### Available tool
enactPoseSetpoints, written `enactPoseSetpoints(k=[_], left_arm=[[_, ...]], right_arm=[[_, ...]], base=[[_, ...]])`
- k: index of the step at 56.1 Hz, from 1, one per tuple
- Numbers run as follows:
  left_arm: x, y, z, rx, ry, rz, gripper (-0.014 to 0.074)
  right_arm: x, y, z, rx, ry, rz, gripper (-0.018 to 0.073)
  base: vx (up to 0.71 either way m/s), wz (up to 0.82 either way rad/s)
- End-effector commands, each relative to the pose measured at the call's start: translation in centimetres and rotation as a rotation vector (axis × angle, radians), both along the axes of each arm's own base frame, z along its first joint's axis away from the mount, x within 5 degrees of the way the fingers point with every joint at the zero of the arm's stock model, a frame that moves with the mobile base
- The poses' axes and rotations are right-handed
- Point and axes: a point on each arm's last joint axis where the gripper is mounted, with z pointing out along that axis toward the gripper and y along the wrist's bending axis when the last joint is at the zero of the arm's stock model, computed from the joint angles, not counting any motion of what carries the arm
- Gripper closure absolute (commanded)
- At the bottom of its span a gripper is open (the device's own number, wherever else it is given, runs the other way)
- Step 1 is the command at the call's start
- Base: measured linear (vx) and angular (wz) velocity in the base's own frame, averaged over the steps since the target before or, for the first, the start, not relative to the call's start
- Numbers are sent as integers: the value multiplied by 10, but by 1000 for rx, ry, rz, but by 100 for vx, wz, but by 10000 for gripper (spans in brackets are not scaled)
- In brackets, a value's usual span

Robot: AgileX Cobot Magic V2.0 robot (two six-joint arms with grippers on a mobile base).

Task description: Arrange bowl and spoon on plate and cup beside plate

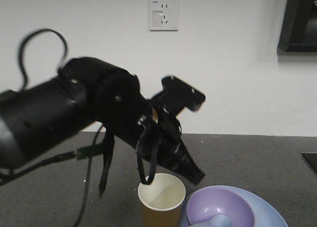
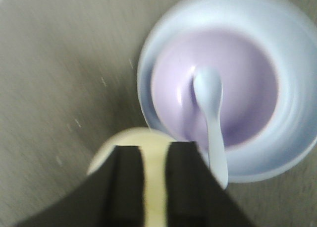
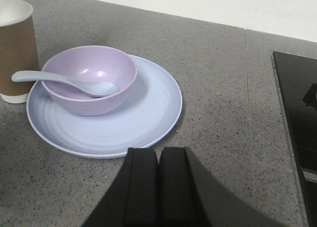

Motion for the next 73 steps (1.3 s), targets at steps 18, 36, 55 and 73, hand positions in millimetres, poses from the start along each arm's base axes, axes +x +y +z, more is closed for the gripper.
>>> enactPoseSetpoints(k=[18, 36, 55, 73], left_arm=[[-88, 88, 45, -315, -350, -34, 599], [-152, 155, -61, -547, -352, 58, 599], [-169, 174, -60, -581, -382, 55, 599], [-169, 173, -59, -576, -397, 48, 599]], right_arm=[[6, 5, 30, 104, -254, 23, 568], [6, 4, 33, 85, -300, 28, 568], [6, 4, 33, 84, -297, 28, 568], [6, 4, 33, 85, -298, 28, 568]], base=[[0, 0], [0, 0], [0, 0], [0, 0]])
